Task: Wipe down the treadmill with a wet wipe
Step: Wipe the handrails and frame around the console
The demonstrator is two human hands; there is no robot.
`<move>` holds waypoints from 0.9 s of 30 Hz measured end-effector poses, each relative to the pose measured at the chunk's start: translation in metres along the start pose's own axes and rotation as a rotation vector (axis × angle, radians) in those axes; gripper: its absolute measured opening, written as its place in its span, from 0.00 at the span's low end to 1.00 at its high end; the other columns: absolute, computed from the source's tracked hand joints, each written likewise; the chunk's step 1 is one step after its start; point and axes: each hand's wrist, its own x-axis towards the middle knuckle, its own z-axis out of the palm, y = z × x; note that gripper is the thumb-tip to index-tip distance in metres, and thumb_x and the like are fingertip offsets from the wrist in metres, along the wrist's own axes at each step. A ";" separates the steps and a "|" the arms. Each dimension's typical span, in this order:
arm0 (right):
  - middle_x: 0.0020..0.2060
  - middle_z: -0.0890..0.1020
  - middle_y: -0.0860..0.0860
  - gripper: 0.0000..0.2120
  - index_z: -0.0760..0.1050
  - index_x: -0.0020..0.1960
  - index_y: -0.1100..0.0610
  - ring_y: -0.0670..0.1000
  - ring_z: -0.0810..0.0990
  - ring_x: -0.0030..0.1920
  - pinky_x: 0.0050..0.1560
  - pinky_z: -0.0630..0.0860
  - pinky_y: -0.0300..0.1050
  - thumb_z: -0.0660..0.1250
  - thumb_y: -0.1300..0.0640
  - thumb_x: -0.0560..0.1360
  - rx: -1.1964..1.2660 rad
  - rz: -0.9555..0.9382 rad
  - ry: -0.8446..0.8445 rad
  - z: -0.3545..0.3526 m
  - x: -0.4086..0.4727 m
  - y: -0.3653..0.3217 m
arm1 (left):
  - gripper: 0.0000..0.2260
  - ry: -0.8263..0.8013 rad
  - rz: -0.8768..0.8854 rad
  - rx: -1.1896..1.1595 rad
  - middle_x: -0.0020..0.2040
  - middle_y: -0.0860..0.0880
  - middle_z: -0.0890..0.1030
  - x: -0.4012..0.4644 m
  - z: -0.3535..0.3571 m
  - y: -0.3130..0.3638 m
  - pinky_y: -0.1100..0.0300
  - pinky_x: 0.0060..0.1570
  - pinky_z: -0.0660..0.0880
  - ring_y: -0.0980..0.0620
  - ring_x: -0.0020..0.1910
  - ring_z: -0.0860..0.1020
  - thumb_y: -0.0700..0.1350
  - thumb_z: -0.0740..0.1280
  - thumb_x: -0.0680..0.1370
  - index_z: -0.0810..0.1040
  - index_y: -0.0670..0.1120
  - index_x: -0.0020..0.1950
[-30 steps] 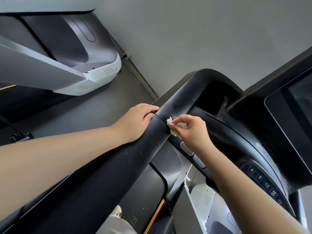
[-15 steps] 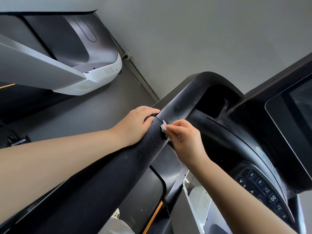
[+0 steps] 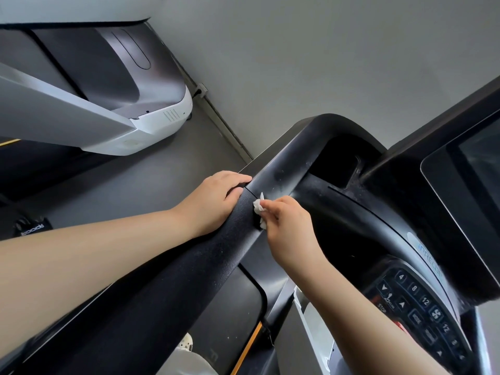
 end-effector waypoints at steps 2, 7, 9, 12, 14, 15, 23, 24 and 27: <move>0.41 0.77 0.60 0.10 0.81 0.49 0.65 0.59 0.75 0.44 0.48 0.69 0.49 0.61 0.63 0.79 -0.005 0.016 -0.006 0.000 -0.003 0.002 | 0.18 -0.012 -0.009 0.015 0.63 0.49 0.75 0.000 0.000 0.000 0.79 0.54 0.54 0.61 0.58 0.67 0.45 0.54 0.79 0.74 0.44 0.66; 0.45 0.77 0.57 0.09 0.82 0.47 0.63 0.56 0.75 0.47 0.43 0.63 0.35 0.64 0.61 0.78 -0.086 0.087 -0.020 -0.012 0.009 0.043 | 0.15 0.003 -0.015 0.043 0.64 0.49 0.74 0.000 0.001 -0.002 0.75 0.56 0.56 0.54 0.64 0.69 0.39 0.56 0.82 0.73 0.45 0.67; 0.47 0.79 0.58 0.09 0.81 0.51 0.65 0.54 0.76 0.46 0.45 0.62 0.24 0.63 0.67 0.75 -0.068 0.132 0.173 -0.010 0.015 0.053 | 0.15 0.011 -0.015 0.042 0.64 0.50 0.74 -0.001 0.001 -0.003 0.75 0.56 0.56 0.55 0.63 0.69 0.39 0.56 0.82 0.73 0.46 0.67; 0.46 0.82 0.62 0.13 0.80 0.51 0.69 0.48 0.75 0.46 0.51 0.63 0.20 0.60 0.72 0.70 0.027 0.102 0.386 0.005 0.023 0.048 | 0.15 0.014 -0.020 0.057 0.64 0.51 0.74 0.000 0.002 -0.005 0.73 0.58 0.57 0.55 0.63 0.69 0.40 0.56 0.82 0.73 0.46 0.67; 0.42 0.81 0.64 0.10 0.78 0.47 0.72 0.52 0.71 0.44 0.48 0.71 0.34 0.59 0.73 0.71 0.081 0.007 0.400 0.019 0.017 0.033 | 0.15 0.016 -0.015 0.082 0.64 0.51 0.74 0.000 0.003 -0.007 0.69 0.61 0.60 0.52 0.63 0.71 0.42 0.56 0.82 0.73 0.46 0.67; 0.44 0.81 0.64 0.10 0.78 0.49 0.72 0.52 0.71 0.46 0.50 0.71 0.37 0.59 0.72 0.73 0.075 -0.070 0.367 0.026 0.008 0.027 | 0.16 0.023 -0.006 0.100 0.64 0.50 0.75 0.001 0.004 -0.008 0.65 0.62 0.63 0.50 0.62 0.72 0.43 0.55 0.81 0.74 0.45 0.66; 0.50 0.81 0.61 0.15 0.78 0.54 0.71 0.55 0.74 0.49 0.59 0.57 0.19 0.55 0.70 0.74 0.110 -0.037 0.358 0.015 0.019 0.048 | 0.23 0.034 0.032 0.240 0.63 0.49 0.76 -0.001 0.004 -0.002 0.50 0.61 0.70 0.46 0.60 0.73 0.49 0.50 0.76 0.75 0.44 0.65; 0.54 0.80 0.57 0.17 0.77 0.57 0.70 0.54 0.72 0.54 0.63 0.57 0.23 0.54 0.68 0.75 0.106 -0.069 0.343 0.025 0.009 0.042 | 0.24 0.045 0.044 0.249 0.62 0.49 0.76 -0.001 0.005 -0.003 0.50 0.60 0.71 0.46 0.59 0.74 0.50 0.49 0.77 0.75 0.44 0.64; 0.60 0.77 0.57 0.18 0.74 0.62 0.68 0.53 0.69 0.63 0.70 0.58 0.34 0.52 0.62 0.80 0.066 -0.292 0.257 0.038 -0.014 0.044 | 0.28 0.050 0.064 0.270 0.60 0.47 0.78 0.000 0.005 -0.004 0.50 0.58 0.73 0.44 0.57 0.76 0.53 0.45 0.75 0.76 0.42 0.63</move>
